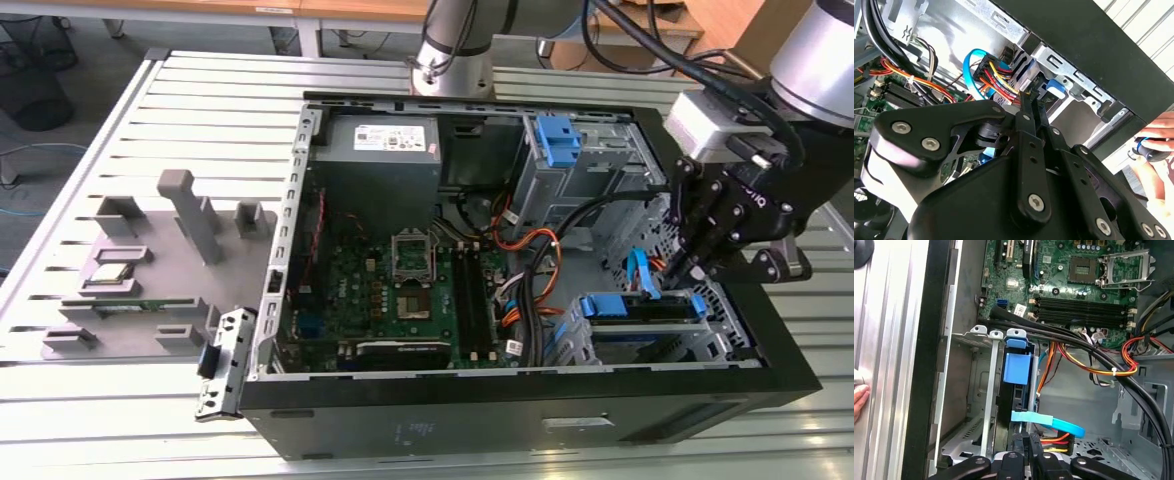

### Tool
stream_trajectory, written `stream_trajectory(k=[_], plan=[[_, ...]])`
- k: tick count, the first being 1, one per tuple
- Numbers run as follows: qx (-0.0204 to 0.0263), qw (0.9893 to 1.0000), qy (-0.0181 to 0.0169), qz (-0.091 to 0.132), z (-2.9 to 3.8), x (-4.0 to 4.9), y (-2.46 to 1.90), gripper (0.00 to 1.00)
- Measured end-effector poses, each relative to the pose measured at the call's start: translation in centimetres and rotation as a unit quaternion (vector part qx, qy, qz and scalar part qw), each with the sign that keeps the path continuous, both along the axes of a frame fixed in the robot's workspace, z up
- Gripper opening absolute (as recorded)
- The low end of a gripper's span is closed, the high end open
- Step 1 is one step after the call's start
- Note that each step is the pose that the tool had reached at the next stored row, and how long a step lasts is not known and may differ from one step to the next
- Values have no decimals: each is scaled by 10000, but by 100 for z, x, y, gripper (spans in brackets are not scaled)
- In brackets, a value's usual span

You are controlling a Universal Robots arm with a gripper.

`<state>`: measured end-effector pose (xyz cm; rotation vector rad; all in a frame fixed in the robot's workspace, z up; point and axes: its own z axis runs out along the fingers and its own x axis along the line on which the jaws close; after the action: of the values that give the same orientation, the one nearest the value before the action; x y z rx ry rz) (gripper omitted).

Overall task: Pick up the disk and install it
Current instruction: 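Insert the second disk wire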

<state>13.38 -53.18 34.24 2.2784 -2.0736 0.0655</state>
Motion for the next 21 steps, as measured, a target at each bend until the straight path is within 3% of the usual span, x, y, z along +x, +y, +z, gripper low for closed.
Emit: stream_trajectory(k=[4,7,10,14,21], plan=[[0,9999,-128,0,-8,-40,-11,16],[0,9997,-257,0,-15,-65,-21,16],[3,9994,-337,0,-17,-118,-28,16],[5,9993,-377,-1,-18,-157,-34,16],[4,9993,-379,-28,-23,-159,-45,16]])
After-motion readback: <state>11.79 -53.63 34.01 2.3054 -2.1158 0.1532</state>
